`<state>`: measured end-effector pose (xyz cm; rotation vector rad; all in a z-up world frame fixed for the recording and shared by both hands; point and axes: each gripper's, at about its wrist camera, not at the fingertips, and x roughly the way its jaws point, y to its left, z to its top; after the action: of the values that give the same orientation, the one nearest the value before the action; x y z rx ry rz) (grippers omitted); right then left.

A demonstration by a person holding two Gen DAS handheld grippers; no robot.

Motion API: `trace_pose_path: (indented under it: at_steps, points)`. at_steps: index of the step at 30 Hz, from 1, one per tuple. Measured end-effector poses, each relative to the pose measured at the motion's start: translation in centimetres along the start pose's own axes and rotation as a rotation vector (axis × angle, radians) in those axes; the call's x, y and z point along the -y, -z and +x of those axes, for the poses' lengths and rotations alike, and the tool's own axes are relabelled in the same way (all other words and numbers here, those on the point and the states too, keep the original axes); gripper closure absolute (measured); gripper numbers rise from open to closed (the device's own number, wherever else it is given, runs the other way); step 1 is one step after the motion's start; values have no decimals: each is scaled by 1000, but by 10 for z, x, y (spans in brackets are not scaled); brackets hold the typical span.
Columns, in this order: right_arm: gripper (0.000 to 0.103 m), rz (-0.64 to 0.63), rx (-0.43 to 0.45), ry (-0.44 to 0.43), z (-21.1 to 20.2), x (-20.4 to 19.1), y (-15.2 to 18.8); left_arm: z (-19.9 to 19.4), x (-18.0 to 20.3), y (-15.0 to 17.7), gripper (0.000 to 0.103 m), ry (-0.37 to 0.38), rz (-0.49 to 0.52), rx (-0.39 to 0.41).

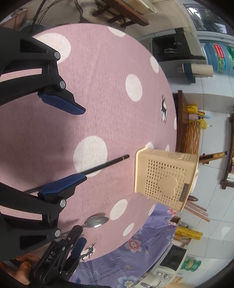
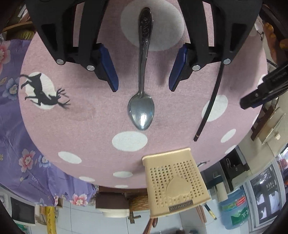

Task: Organize utensils
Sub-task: 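Close left tool on black chopstick while right tool grips the metal spoon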

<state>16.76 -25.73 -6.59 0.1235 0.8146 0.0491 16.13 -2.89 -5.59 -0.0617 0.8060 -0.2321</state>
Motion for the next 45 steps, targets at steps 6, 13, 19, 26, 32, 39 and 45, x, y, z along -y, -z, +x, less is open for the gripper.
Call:
trace_pose_path:
  at_steps: [6, 13, 19, 26, 32, 39, 45]
  points:
    - [44, 6, 4, -3, -2, 11, -7, 34, 22, -16, 42, 14, 34, -70]
    - [44, 0, 0, -3, -3, 14, -5, 67, 30, -35, 59, -15, -2, -108]
    - [43, -10, -9, -4, 2, 15, -9, 80, 37, -46, 71, -74, 29, -111]
    - [43, -85, -67, 31, 22, -3, -19, 84, 37, -50, 86, -112, 52, -108]
    - [43, -103, -110, 64, 40, -6, -27, 84, 33, -52, 91, -106, 51, -113]
    - [43, -105, -112, 69, 48, -9, -34, 86, 35, -52, 91, -112, 64, -108]
    - [54, -116, -109, 61, 51, -13, -38, 86, 36, -52, 91, -108, 66, -109]
